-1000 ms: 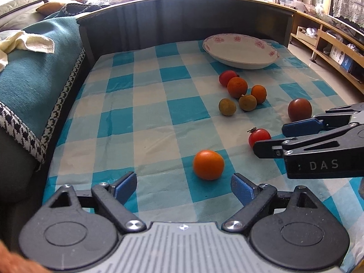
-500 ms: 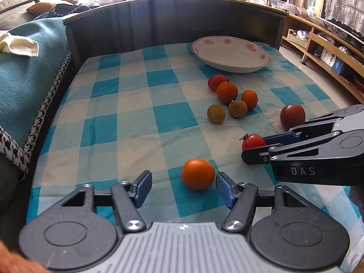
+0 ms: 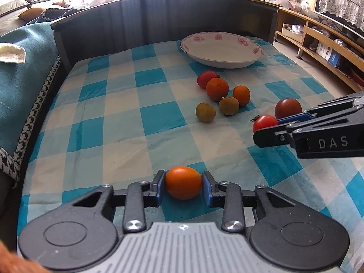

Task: Organize fruits
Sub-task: 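Grasp the orange tangerine with the left tool while the right tool grasps the red cherry tomato, then carry both fruits to the white bowl and open both tools to drop them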

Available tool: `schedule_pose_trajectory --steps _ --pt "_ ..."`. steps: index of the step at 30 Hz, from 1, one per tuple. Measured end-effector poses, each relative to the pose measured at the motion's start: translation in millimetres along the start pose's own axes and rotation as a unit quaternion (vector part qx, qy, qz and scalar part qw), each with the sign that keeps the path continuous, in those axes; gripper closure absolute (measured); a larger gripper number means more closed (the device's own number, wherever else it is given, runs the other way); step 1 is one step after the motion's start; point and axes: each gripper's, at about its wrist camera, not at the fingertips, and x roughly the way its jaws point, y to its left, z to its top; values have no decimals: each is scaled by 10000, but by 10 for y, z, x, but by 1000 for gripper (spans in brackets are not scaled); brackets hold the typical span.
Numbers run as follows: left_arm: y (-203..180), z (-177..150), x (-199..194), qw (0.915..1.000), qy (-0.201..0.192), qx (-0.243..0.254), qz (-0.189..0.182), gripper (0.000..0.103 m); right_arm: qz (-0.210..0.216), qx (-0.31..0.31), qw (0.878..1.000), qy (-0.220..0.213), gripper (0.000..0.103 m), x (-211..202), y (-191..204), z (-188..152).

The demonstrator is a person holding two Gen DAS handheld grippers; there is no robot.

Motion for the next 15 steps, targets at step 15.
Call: schedule_pose_trajectory --steps 15 --pt "-78 663 44 9989 -252 -109 -379 62 -268 259 9985 -398 81 -305 -257 295"
